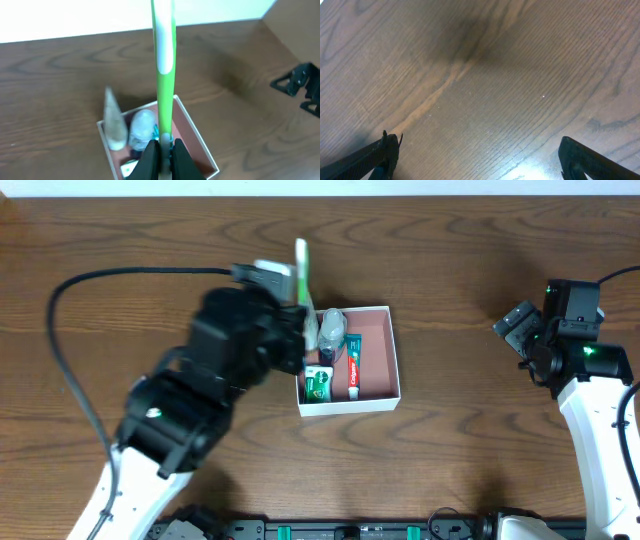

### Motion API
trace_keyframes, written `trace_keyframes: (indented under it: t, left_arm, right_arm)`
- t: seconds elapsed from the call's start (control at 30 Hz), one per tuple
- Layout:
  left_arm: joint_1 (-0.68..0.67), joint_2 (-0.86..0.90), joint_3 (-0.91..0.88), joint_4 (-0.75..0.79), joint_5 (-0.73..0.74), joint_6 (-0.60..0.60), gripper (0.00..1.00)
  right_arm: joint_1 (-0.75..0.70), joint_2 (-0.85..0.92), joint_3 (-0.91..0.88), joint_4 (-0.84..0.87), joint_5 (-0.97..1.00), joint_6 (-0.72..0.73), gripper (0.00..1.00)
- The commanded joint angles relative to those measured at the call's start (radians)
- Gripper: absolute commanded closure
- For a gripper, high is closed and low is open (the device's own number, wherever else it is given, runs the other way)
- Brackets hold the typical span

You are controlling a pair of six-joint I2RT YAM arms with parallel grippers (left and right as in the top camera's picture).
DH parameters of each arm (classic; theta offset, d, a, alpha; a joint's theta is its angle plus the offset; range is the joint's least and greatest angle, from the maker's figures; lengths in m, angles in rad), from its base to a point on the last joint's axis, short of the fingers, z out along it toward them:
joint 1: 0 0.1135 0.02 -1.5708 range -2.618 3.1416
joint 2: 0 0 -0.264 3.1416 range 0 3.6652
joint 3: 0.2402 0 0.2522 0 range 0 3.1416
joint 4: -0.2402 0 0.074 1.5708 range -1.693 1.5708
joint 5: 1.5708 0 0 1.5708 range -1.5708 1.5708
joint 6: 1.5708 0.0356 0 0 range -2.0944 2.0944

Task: Pack container
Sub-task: 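Lift the toothbrush and carry it upright into the box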

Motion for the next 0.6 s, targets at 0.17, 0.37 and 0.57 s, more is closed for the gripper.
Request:
trace_keyframes:
  t: [0.17,0.37,0.57]
  left_arm:
    - [-0.250,0.205,0.014,0.109,-0.344,-0.084,0.94]
    - [-0.346,0.349,0.014,0.179,-0.520,-0.167,0.94]
    - [-0.365,0.475,0.014,0.215,-0.567,-0.197,0.93]
  right_arm:
    - [-0.006,-0.013,0.003,0.000,0.007,-0.009,0.01]
    - [-0.006,-0.013,0.003,0.000,0.007,-0.009,0.01]
    - [-0.006,-0.013,0.003,0.000,0.007,-0.009,0.01]
